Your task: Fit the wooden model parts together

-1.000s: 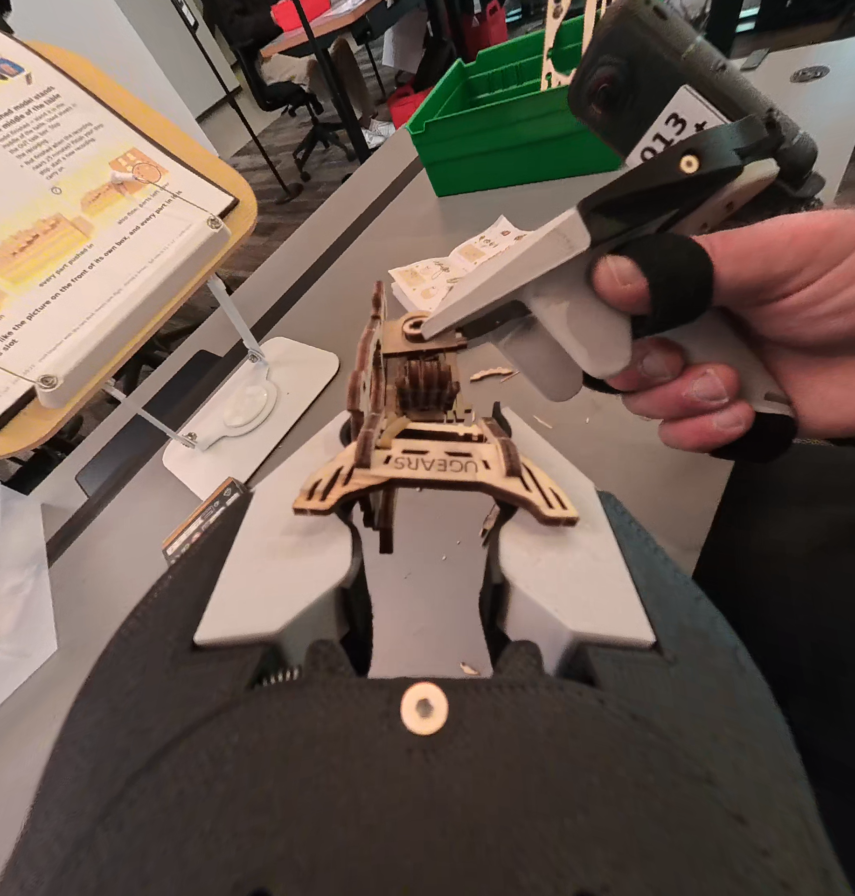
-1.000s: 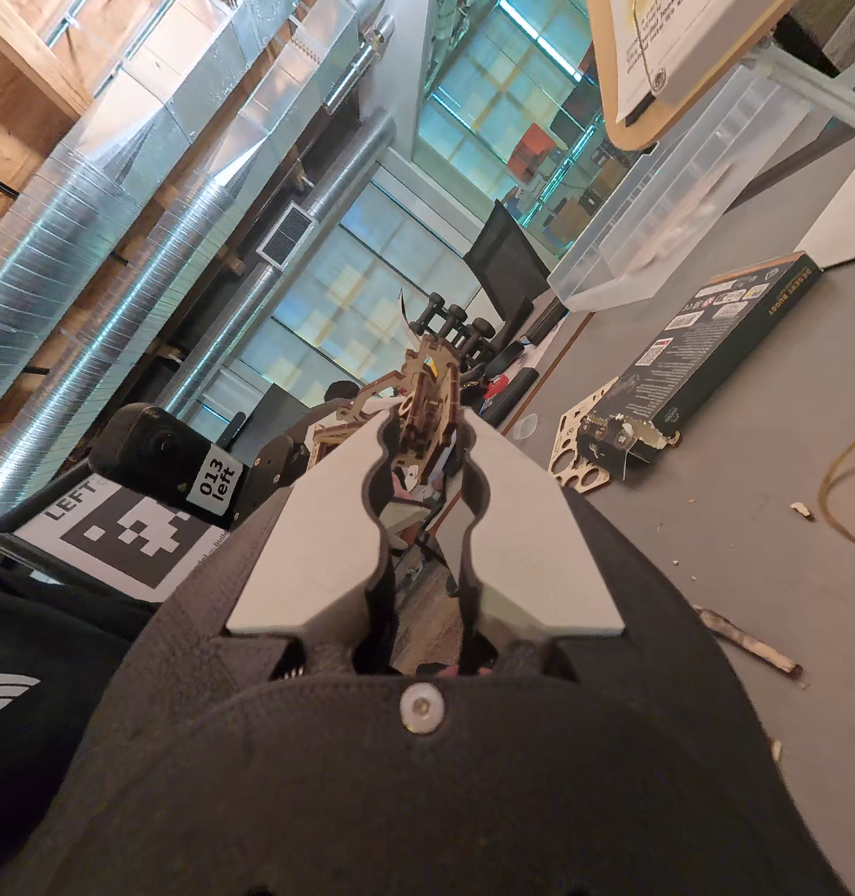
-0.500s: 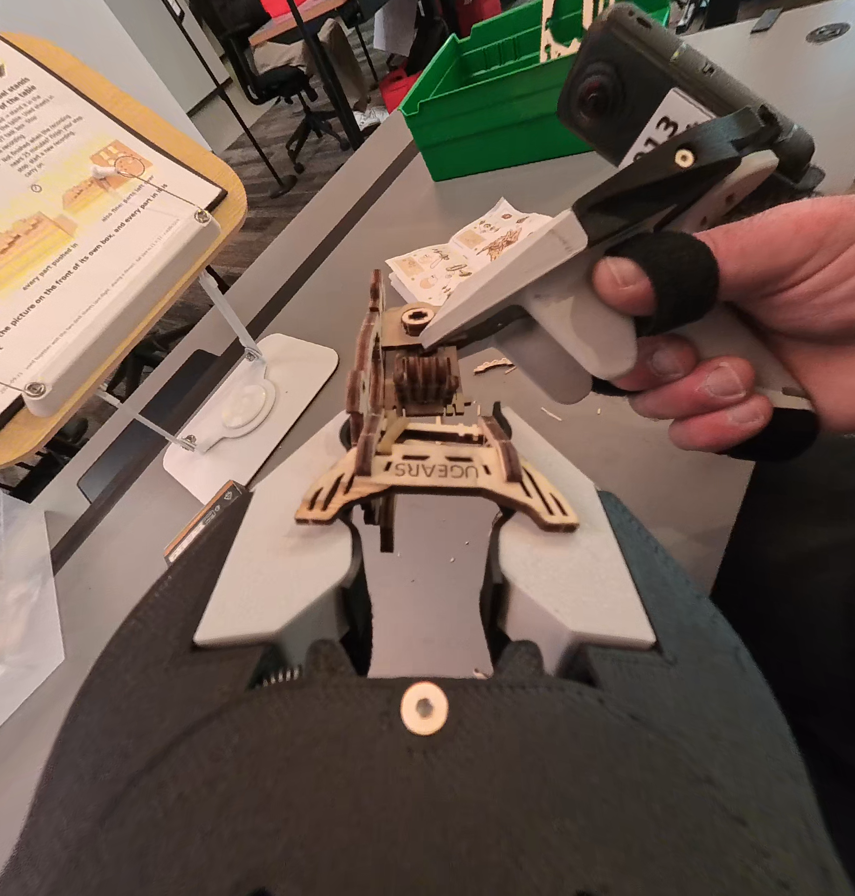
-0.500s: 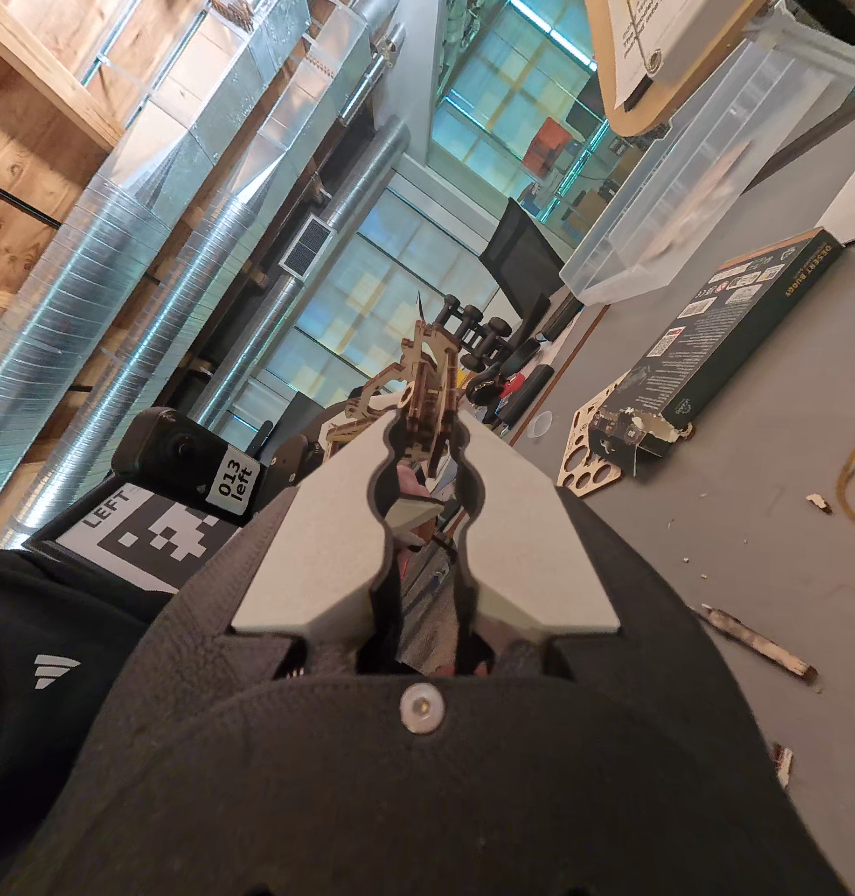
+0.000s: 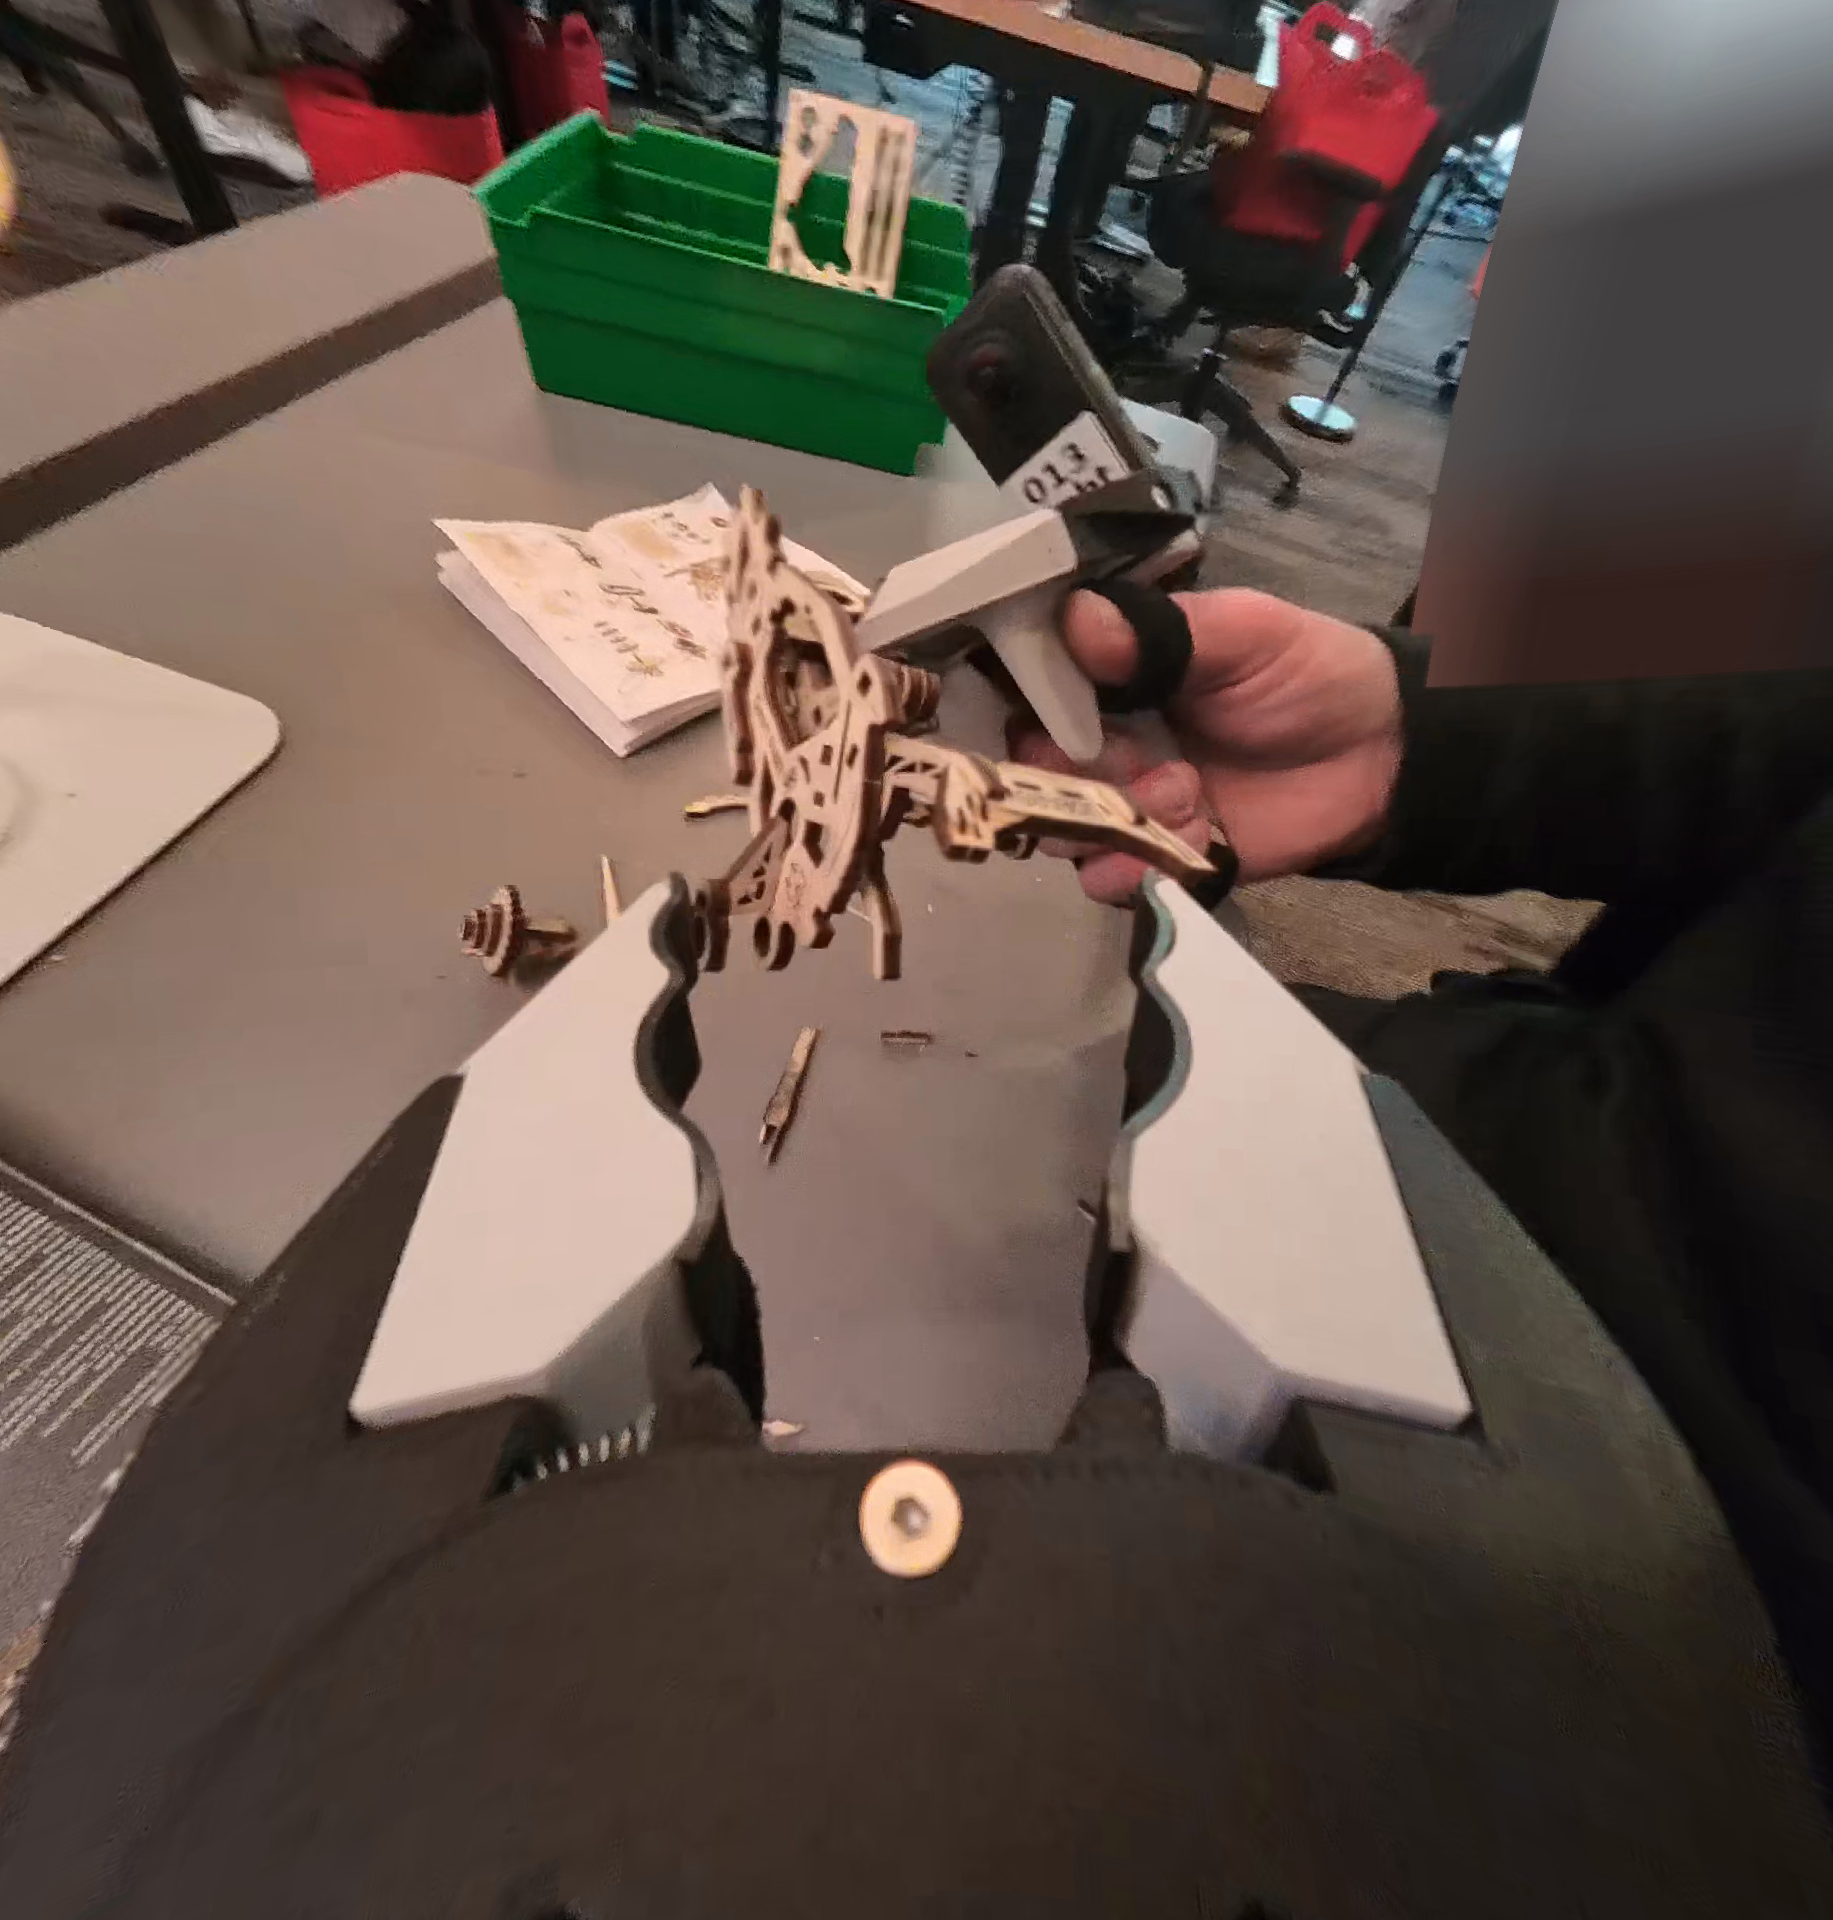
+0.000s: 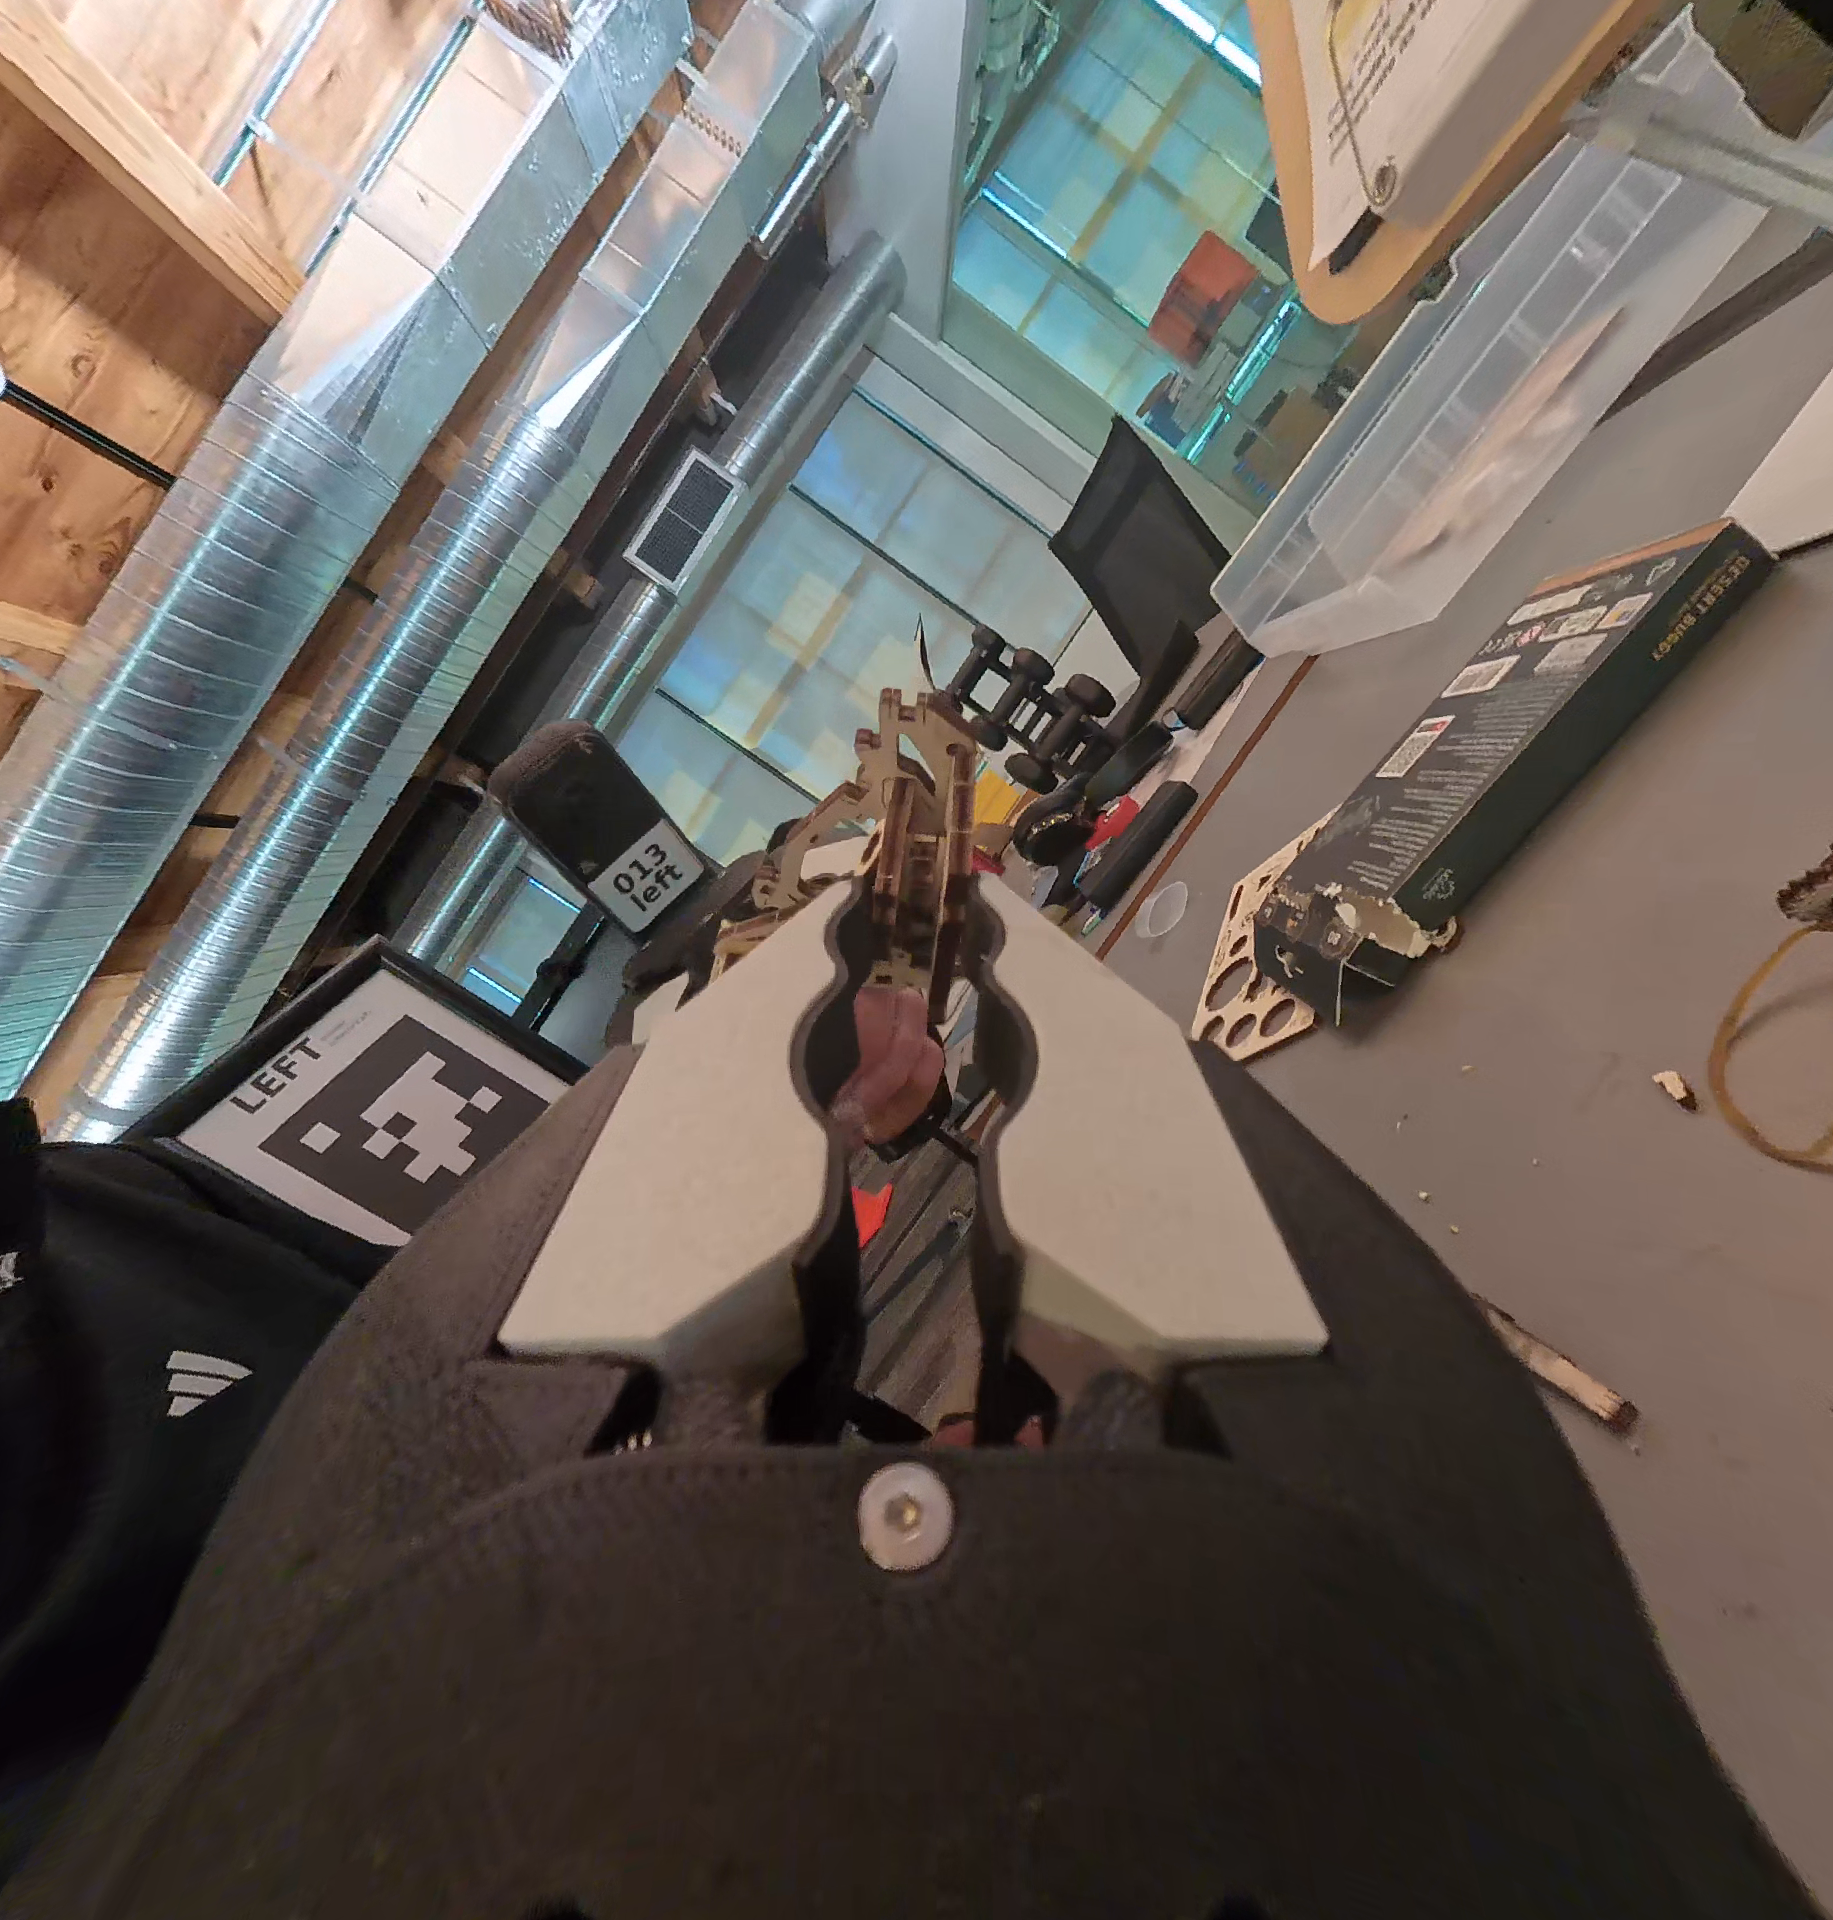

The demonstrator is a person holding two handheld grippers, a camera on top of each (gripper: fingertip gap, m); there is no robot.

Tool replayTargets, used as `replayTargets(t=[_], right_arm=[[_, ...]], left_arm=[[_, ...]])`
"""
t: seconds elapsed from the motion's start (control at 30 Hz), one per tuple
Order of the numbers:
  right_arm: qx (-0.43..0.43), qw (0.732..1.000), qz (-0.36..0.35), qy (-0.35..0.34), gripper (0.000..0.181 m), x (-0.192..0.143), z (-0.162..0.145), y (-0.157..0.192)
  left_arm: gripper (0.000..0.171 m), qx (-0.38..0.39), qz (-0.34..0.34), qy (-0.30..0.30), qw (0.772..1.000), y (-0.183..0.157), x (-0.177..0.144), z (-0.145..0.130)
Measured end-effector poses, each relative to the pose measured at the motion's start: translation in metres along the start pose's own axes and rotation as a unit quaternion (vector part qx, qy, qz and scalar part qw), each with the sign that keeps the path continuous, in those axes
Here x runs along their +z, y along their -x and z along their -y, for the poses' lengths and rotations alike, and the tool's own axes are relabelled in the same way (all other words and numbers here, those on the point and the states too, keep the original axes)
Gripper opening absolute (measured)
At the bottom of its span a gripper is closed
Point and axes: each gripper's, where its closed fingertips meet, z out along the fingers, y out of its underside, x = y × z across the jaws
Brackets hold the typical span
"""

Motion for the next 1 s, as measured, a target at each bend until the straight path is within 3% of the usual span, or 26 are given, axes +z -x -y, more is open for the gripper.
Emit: replayTargets(t=[0.1, 0.23, 0.3, 0.37, 0.5, 0.63, 0.7, 0.93, 1.0], right_arm=[[0.016, 1.0, 0.01, 0.01, 0.013, 0.0, -0.002, -0.002], [0.021, 0.999, 0.027, 0.032, 0.013, 0.001, -0.005, 0.001], [0.021, 0.998, 0.031, 0.048, 0.013, 0.002, -0.007, 0.0], [0.015, 0.997, 0.024, 0.07, 0.012, 0.003, -0.011, -0.005], [0.006, 0.988, 0.02, 0.153, 0.013, 0.006, -0.035, -0.015], [-0.016, 0.976, 0.024, 0.216, 0.013, 0.014, -0.061, -0.011], [-0.034, 0.971, 0.012, 0.238, 0.013, 0.015, -0.069, -0.014], [-0.05, 0.961, 0.0, 0.273, 0.013, 0.014, -0.082, -0.018], [-0.049, 0.96, -0.001, 0.276, 0.013, 0.013, -0.083, -0.02]], left_arm=[[0.092, -0.033, -0.078, 0.022, 0.996, -0.008, -0.011, -0.011], [0.093, -0.07, -0.152, 0.036, 0.985, -0.01, -0.041, -0.024], [0.093, -0.099, -0.154, 0.009, 0.983, 0.004, -0.05, -0.018], [0.088, -0.147, -0.184, -0.061, 0.97, 0.013, -0.055, 0.004], [0.096, -0.159, -0.183, -0.027, 0.97, 0.02, -0.036, -0.008], [0.099, -0.191, -0.231, 0.009, 0.954, 0.007, -0.009, -0.023], [0.092, -0.197, -0.258, 0.031, 0.945, -0.006, 0.0, -0.034], [0.043, -0.223, -0.308, 0.053, 0.923, -0.025, 0.011, -0.054], [0.042, -0.231, -0.311, 0.05, 0.92, -0.025, 0.012, -0.054]])
